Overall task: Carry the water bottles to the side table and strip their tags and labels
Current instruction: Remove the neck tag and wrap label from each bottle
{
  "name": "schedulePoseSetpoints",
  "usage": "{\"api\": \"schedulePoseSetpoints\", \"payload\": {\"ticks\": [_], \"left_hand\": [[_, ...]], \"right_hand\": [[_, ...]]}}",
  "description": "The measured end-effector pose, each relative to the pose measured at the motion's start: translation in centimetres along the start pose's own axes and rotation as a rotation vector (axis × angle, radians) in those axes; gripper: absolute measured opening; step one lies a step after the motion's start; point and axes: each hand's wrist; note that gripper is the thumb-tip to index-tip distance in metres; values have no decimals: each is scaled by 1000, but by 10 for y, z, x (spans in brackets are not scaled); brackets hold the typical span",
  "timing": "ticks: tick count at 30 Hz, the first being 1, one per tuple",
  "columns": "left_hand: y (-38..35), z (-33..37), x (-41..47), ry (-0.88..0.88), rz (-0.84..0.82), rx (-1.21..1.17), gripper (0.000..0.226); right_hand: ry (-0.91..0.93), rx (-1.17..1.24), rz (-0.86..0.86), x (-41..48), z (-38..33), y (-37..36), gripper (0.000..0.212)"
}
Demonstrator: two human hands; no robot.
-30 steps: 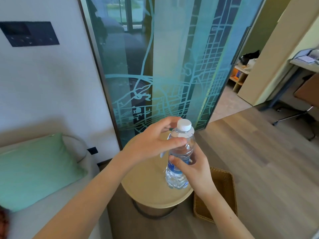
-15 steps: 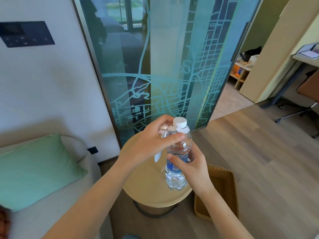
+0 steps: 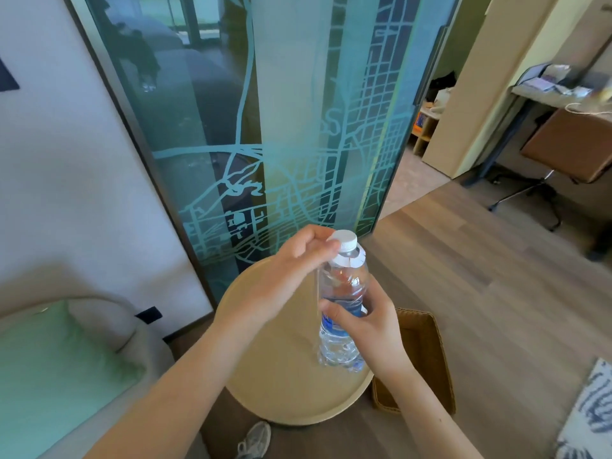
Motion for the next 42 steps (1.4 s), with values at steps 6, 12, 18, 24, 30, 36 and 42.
{"api": "schedulePoseSetpoints", "payload": {"ticks": [6, 12, 18, 24, 30, 36, 42], "left_hand": [[66, 30, 53, 158, -136, 141, 24], [111, 43, 80, 97, -314, 308, 20], [114, 39, 90, -119, -277, 461, 15], [103, 35, 89, -18, -281, 211, 17], [90, 33, 80, -45, -197, 10, 21], [92, 21, 79, -176, 31, 169, 16], [128, -18, 87, -128, 222, 250, 11]], "right_hand": [[-12, -47, 73, 29, 4, -42, 42], [-22, -58, 158, 48, 2, -78, 44], [-44, -70, 212, 57, 4, -89, 42], [-39, -85, 225, 57, 5, -80, 44], [-54, -96, 234, 59, 5, -69, 43], [-67, -113, 250, 60, 16, -71, 39], [-65, -45, 312, 67, 29, -85, 36]]}}
Point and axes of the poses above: each hand's wrist, its own x-axis towards the middle knuckle, its own y-axis out of the back of the hand, z = x × y, and after that the axes turned 5 degrees about y, right-handed
